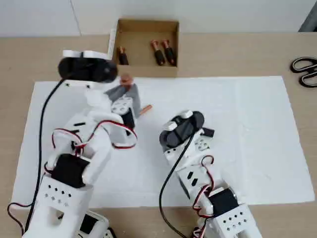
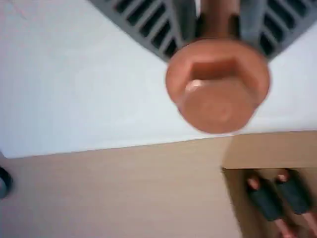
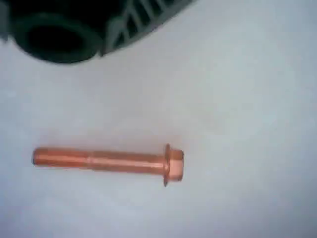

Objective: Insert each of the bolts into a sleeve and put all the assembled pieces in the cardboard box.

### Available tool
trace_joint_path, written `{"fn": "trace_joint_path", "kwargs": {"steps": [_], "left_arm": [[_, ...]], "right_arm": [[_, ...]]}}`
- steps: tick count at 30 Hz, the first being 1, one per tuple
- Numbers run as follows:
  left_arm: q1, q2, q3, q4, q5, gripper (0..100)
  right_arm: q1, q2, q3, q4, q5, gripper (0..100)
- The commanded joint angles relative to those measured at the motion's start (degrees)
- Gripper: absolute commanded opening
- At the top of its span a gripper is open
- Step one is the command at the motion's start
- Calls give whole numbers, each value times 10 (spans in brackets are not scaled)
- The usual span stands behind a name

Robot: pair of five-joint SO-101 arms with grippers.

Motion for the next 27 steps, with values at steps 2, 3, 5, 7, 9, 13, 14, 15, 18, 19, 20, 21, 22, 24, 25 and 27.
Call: {"fn": "trace_joint_path", "kwargs": {"steps": [2, 3, 5, 7, 9, 13, 14, 15, 18, 19, 20, 21, 22, 24, 25, 27], "left_arm": [[27, 2, -4, -21, 2, 6], [27, 2, -4, -21, 3, 6], [27, 2, -4, -21, 3, 6], [27, 1, -4, -21, 3, 6], [27, 0, -5, -21, 3, 6], [27, -1, -5, -21, 4, 6], [27, -1, -5, -21, 4, 6], [28, -1, -4, -21, 3, 6], [32, 1, -4, -21, 3, 6], [38, 2, -4, -21, 3, 6], [45, 2, -1, -21, 3, 6], [54, 2, 4, -23, 2, 6], [63, 2, 11, -31, 1, 6], [74, 1, 33, -59, -1, 6], [76, -1, 49, -78, -2, 6], [76, -2, 73, -112, -17, 6]], "right_arm": [[0, -11, -5, -18, -55, 4], [-3, -11, -4, -29, -58, 4], [-15, -11, 0, -53, -58, 4], [-29, -11, 11, -92, -56, 4], [-37, -11, 33, -142, -55, 4], [-40, -11, 85, -238, -55, 4], [-40, -11, 92, -252, -55, 4], [-40, -11, 97, -262, -55, 4], [-41, -11, 98, -265, -55, 4], [-41, -11, 99, -264, -55, 4], [-43, -11, 99, -264, -55, 4], [-48, -11, 99, -264, -54, 4], [-55, -11, 100, -263, -54, 4], [-69, -11, 103, -263, -54, 4], [-73, -11, 106, -263, -54, 4], [-73, -11, 110, -263, -54, 4]]}}
